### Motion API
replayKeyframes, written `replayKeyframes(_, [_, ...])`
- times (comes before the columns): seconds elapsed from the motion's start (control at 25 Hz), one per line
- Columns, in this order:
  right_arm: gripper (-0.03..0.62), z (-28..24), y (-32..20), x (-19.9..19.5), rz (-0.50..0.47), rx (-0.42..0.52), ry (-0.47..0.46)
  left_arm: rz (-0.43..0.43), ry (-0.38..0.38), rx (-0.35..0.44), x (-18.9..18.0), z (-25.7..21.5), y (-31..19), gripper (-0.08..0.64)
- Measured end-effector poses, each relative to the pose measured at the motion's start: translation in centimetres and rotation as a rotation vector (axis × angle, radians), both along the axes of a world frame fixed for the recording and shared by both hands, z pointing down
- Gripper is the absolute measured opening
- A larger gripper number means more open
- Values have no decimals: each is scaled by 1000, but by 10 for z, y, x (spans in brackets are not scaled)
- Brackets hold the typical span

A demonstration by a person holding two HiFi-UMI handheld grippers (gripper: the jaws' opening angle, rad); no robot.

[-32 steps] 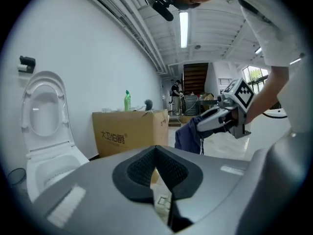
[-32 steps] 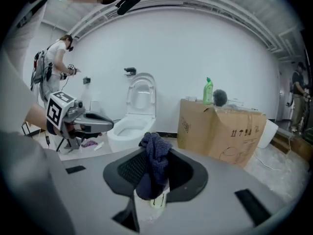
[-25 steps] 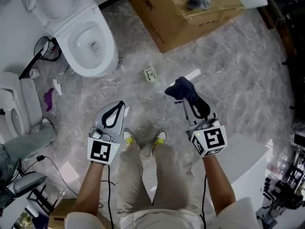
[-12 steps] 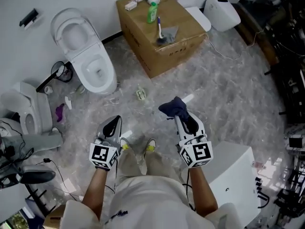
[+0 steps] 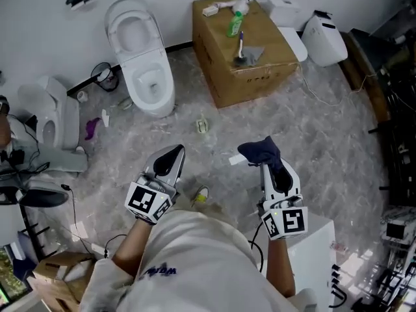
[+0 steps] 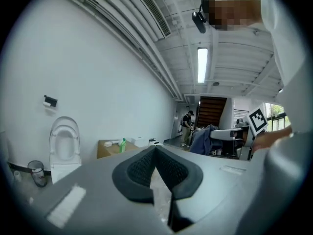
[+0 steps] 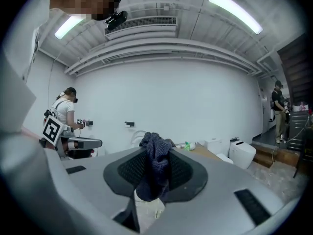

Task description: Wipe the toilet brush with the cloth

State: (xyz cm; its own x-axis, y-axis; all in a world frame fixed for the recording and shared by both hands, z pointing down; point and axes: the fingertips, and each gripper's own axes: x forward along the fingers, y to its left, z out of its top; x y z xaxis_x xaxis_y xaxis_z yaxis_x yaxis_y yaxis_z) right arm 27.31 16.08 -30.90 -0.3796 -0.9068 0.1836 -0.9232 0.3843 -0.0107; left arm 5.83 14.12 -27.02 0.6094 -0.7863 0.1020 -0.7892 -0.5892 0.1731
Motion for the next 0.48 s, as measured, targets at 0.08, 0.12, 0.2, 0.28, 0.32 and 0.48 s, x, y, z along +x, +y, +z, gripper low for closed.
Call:
replayKeyframes(0.08, [103,0,-5,-5,0,24,-19,24,-50,38,7,-14,0,-3])
replayKeyframes(0.12, [103,1,-8,-8,-4,29,-34,29,-86,55,9,-18,0,-3])
replayKeyframes(0.2, [103,5,-9,-17,-22,37,-56,22,-153,81,13,-25,-4,-3])
replayKeyframes(0.28, [103,8,-10,-22,-29,41,-61,15,-191,102,15,-29,-7,-3])
replayKeyframes(0.32, [101,9,-10,-24,-28,40,-66,26,-192,114,16,-33,-6,-3])
replayKeyframes(0.48, [98,14,-14,-33,-42,43,-50,94,-172,168,21,-50,3,-3])
